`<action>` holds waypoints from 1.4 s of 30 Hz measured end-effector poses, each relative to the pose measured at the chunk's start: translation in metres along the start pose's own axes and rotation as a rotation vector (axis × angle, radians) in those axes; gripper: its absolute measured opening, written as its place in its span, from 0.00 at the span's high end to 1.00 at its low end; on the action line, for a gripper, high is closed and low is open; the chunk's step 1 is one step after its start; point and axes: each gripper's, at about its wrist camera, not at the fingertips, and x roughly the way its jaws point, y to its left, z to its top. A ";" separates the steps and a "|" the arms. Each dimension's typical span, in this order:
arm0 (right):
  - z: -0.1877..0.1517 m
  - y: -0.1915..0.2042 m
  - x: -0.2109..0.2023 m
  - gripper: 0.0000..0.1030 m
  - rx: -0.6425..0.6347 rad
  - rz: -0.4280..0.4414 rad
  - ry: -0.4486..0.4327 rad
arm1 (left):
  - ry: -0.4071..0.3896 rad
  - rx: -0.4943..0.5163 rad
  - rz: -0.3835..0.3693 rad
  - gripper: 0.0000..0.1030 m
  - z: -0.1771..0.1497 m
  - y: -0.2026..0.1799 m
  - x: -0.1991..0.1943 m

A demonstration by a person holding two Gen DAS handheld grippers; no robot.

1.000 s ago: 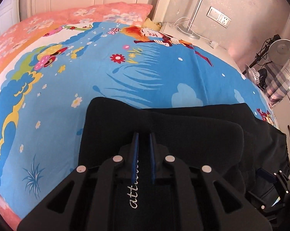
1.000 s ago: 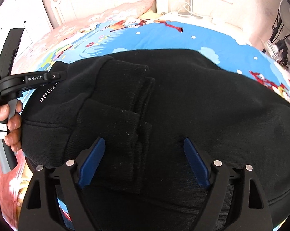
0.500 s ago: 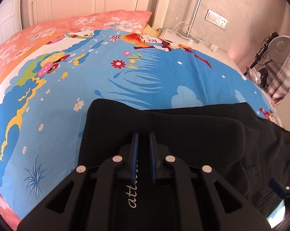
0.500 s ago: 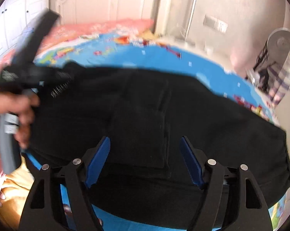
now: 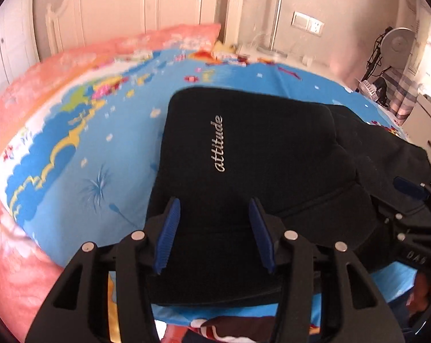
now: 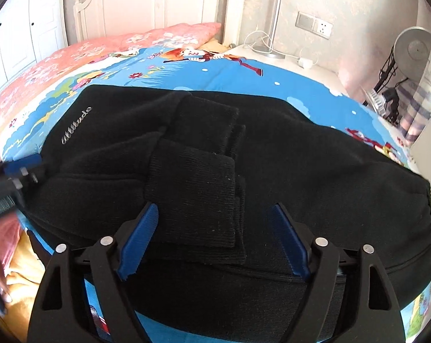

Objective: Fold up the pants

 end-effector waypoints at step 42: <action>0.101 0.058 0.065 0.35 -0.131 -0.011 0.025 | -0.093 -0.306 -0.215 0.56 0.009 0.067 -0.023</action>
